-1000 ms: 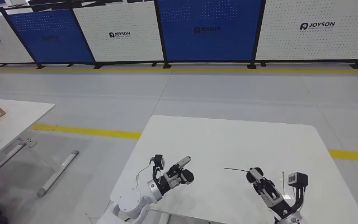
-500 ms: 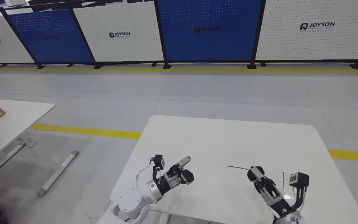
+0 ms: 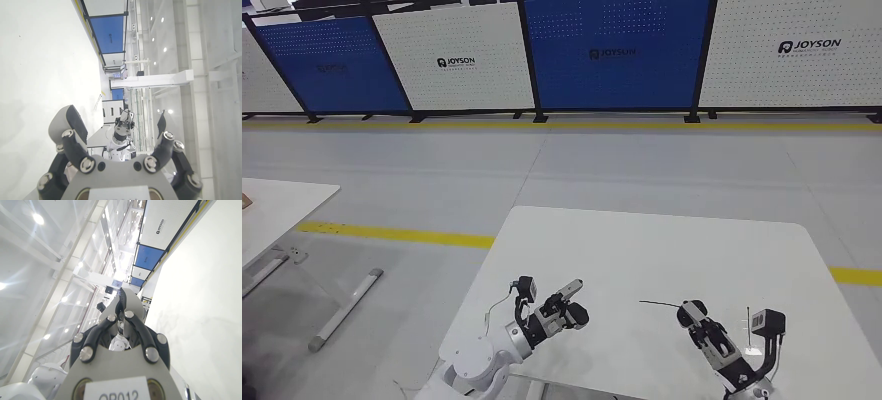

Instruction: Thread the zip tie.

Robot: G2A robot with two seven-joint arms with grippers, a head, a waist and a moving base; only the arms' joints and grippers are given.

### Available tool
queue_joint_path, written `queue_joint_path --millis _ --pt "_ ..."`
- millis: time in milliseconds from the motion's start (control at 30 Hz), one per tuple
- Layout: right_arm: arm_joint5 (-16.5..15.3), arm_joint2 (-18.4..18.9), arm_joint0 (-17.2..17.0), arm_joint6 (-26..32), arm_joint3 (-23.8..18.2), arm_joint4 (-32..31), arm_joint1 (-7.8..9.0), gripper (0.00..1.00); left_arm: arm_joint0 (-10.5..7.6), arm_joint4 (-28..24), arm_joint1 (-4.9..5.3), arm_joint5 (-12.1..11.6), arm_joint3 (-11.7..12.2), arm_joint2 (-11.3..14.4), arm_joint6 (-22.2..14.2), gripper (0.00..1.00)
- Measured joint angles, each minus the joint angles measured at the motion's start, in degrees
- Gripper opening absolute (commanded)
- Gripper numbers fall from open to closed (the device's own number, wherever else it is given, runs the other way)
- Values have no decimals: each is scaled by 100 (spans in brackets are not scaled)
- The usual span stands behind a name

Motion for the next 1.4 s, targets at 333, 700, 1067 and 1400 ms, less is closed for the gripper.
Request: queue_joint_path --millis 333,700,1067,1400 --pt "0 0 0 0 0 0 0 0 0 0 0 0 0 0 0 100" --pt "0 0 0 0 0 0 0 0 0 0 0 0 0 0 0 100" --pt "-59 359 -36 1093 264 880 51 0 0 0 0 0 0 0 0 100" --pt "-53 349 -32 1050 263 804 48 0 -7 -39 -5 11 -24 50 -19 100"
